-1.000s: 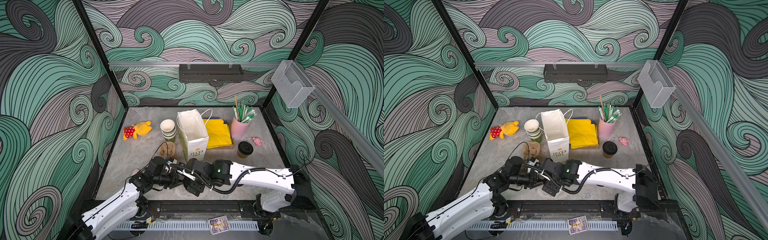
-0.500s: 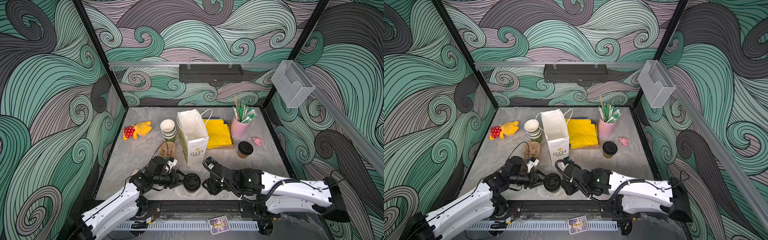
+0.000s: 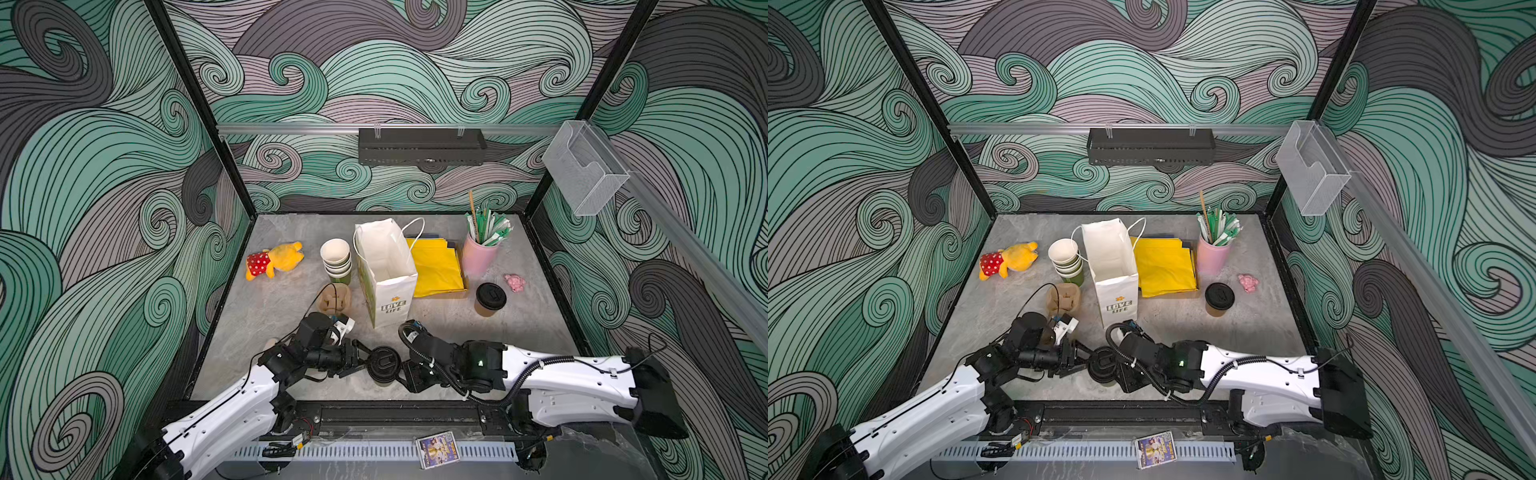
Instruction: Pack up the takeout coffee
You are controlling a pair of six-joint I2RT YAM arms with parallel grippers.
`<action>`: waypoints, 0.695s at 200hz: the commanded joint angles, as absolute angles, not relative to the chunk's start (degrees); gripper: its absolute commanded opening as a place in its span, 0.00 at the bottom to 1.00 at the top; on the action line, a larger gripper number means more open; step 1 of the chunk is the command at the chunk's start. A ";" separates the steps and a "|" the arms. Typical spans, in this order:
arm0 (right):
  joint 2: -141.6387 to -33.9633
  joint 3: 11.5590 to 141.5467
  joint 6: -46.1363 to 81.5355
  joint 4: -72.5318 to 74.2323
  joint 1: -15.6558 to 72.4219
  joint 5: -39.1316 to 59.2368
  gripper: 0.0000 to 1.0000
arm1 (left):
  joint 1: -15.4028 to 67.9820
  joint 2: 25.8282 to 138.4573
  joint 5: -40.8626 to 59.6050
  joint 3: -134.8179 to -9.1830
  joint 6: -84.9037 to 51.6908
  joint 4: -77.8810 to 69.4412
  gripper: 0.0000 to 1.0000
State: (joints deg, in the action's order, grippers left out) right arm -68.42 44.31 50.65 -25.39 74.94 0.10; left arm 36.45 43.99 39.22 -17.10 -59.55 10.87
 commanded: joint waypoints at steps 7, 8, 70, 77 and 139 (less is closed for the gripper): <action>-69.31 43.86 52.53 -24.81 74.79 -1.00 0.43 | 36.91 43.98 37.56 -17.93 -58.77 15.38 0.55; -69.33 43.86 52.54 -24.84 74.79 -1.07 0.43 | 36.91 43.96 37.59 -17.93 -58.74 15.38 0.55; -73.59 44.94 55.38 -33.10 74.76 -5.24 0.41 | 36.92 44.37 37.09 -17.24 -58.62 15.29 0.54; -74.31 44.91 55.63 -33.87 74.79 -5.66 0.41 | 36.91 44.33 37.00 -17.10 -58.61 15.30 0.54; -76.84 47.09 52.07 -32.91 76.01 -3.96 0.50 | 36.91 44.57 36.47 -16.76 -58.33 15.71 0.53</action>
